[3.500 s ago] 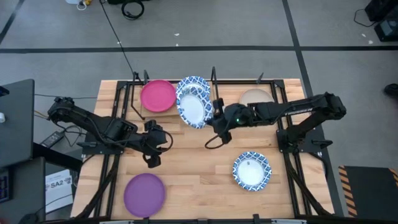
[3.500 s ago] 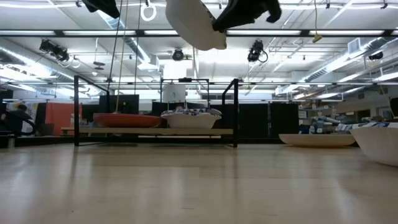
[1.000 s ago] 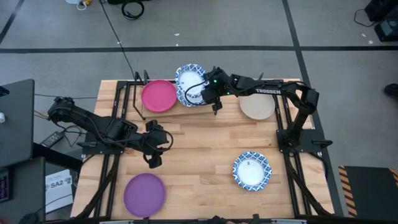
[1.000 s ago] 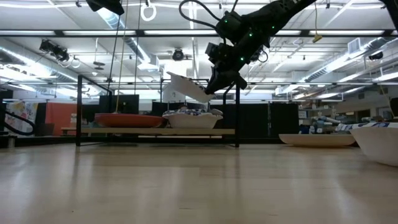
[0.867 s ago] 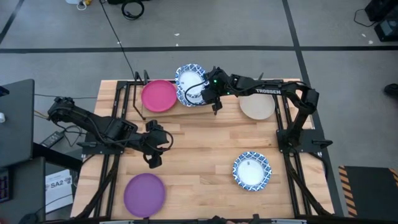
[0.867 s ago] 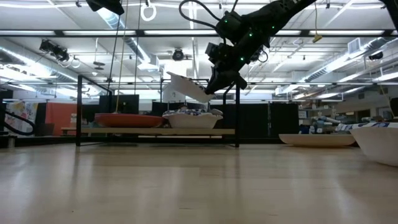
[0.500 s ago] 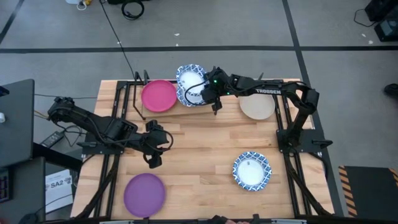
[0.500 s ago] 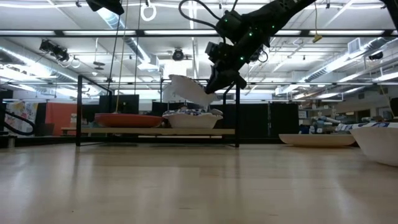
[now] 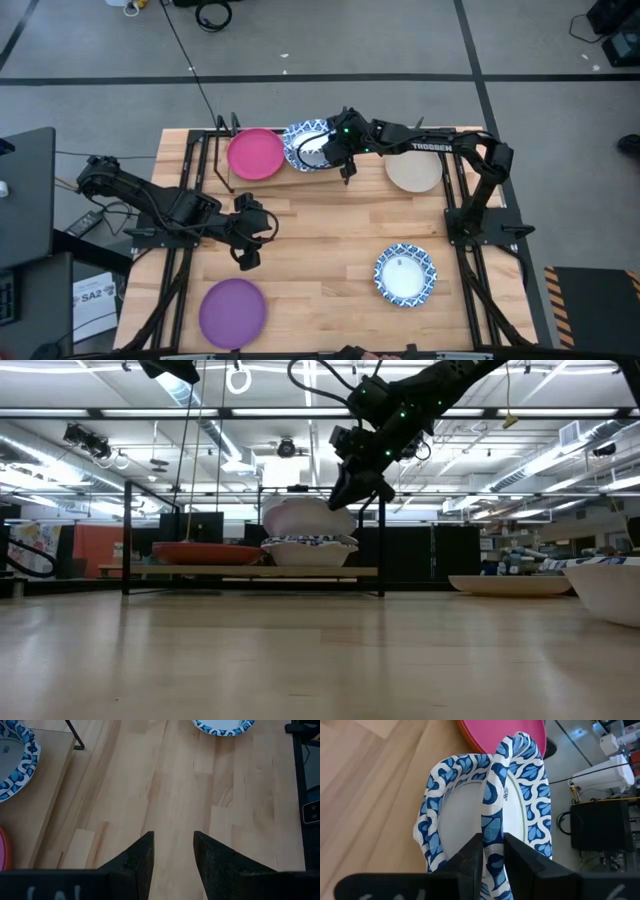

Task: Place and stack plates onto a shelf
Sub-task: Stack the white bowl on top of the white bowl on the shelf

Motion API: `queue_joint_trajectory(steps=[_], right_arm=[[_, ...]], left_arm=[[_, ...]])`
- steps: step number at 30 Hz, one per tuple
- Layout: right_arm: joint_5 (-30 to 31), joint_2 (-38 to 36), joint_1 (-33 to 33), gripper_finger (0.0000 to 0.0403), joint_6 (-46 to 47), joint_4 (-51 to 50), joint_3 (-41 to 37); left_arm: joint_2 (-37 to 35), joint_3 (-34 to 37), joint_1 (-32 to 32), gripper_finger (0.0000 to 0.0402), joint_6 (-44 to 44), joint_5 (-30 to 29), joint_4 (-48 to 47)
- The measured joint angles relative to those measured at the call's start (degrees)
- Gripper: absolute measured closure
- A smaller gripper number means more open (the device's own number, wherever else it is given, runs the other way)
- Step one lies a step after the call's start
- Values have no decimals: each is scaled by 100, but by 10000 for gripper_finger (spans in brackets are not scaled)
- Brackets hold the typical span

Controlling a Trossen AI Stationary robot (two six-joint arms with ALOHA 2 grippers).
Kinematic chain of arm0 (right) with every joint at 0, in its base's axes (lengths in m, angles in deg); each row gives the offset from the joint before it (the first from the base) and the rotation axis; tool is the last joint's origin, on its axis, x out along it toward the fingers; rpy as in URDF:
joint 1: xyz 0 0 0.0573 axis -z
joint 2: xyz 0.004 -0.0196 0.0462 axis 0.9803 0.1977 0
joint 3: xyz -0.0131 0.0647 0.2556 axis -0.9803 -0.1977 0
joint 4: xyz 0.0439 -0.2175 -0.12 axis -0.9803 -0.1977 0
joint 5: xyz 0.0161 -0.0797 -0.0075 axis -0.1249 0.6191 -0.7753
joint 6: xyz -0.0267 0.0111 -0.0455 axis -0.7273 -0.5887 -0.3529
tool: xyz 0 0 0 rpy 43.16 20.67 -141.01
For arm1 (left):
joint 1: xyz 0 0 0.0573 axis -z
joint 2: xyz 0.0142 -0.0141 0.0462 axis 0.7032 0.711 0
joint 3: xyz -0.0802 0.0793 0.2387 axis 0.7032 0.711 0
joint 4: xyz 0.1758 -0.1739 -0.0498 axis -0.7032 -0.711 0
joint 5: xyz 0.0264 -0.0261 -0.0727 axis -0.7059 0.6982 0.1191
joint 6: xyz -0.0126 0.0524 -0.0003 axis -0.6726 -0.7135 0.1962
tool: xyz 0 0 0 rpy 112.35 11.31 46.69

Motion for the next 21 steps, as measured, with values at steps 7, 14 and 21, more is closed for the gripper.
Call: queue_joint_trajectory(steps=[7, 14, 21], right_arm=[[94, 72, -4, 323, 109, 251, -50], [293, 39, -3, 323, 317, 149, -30], [396, 35, -9, 320, 310, 45, -28]], left_arm=[[0, 0, 0, 259, 0, 1, 0], [0, 0, 0, 259, 0, 0, 2], [0, 0, 0, 259, 0, 0, 0]])
